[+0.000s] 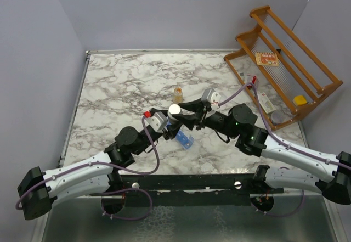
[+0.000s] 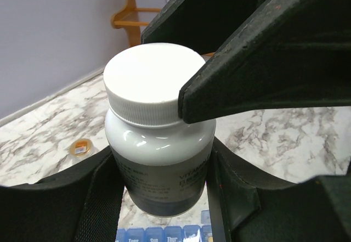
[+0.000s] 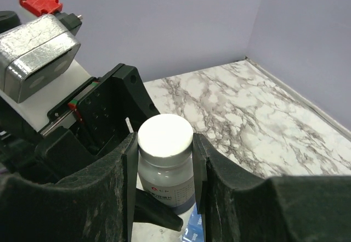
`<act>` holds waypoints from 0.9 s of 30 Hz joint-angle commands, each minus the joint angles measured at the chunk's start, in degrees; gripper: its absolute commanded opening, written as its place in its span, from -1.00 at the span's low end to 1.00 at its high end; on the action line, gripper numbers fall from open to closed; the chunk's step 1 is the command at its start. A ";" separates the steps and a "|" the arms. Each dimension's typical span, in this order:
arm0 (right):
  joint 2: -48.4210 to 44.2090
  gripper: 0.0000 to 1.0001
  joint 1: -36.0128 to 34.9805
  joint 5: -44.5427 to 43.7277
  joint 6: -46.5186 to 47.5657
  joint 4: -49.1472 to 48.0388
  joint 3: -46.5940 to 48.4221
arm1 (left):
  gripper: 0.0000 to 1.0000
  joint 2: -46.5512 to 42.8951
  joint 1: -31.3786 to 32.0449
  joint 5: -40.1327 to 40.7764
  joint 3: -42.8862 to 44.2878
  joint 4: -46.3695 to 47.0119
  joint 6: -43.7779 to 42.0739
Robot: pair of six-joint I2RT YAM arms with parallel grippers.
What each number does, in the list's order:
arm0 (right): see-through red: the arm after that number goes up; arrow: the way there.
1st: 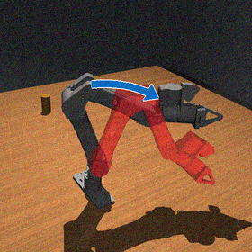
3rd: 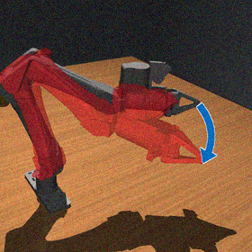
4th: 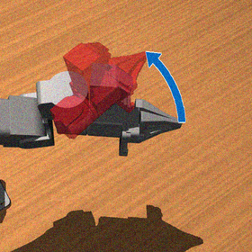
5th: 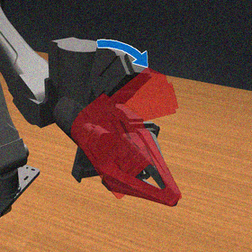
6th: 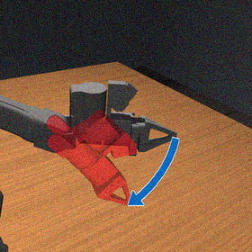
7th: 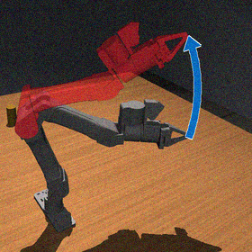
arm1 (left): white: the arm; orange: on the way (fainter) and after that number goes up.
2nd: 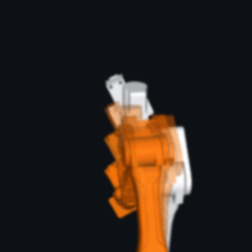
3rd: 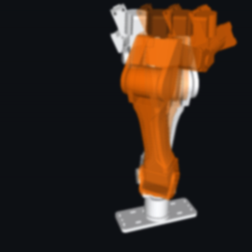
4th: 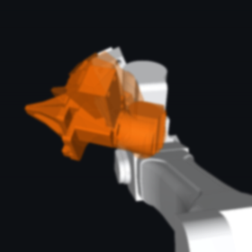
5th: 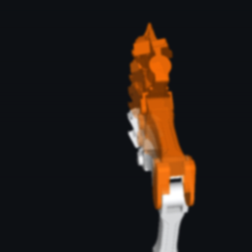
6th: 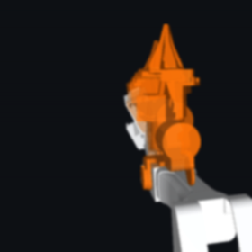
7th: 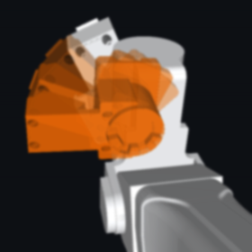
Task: Sort the pills into containers
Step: Screw the lid of the pill bottle onto the pill bottle.
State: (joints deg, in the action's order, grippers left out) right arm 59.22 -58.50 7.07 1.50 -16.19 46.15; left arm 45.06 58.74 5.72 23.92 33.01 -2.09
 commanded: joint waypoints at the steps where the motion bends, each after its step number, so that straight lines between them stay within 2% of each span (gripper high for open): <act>1: 4.48 -0.83 0.15 -8.97 -0.39 8.27 -3.83 | -1.00 0.24 0.76 1.83 3.59 18.25 -1.34; 15: 7.44 -0.83 -1.12 -20.60 -0.32 4.67 -4.41 | -1.00 4.17 0.76 7.78 4.51 21.93 -1.50; 21: 8.94 -0.79 -2.06 -22.00 -0.14 4.76 -3.62 | -1.00 5.06 0.76 8.08 5.16 22.04 -1.96; 22: 8.76 -0.73 -2.11 -22.09 -0.05 4.70 -3.61 | -1.00 5.02 0.78 8.01 5.09 22.01 -1.96; 23: 8.46 -0.56 -2.07 -22.22 -0.02 4.74 -3.59 | -1.00 4.84 0.76 7.99 5.01 22.01 -1.96; 26: 7.23 -0.01 -2.19 -22.03 0.22 4.44 -3.61 | -1.00 4.43 0.76 7.42 4.62 21.95 -1.80; 27: 6.77 0.22 -2.12 -21.86 0.27 4.48 -3.53 | -1.00 4.37 0.76 7.20 4.38 21.92 -1.53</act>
State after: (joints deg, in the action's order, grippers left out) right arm 64.66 -61.30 -8.78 -0.30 -23.92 44.73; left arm 52.21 58.50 17.02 23.92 39.18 -3.18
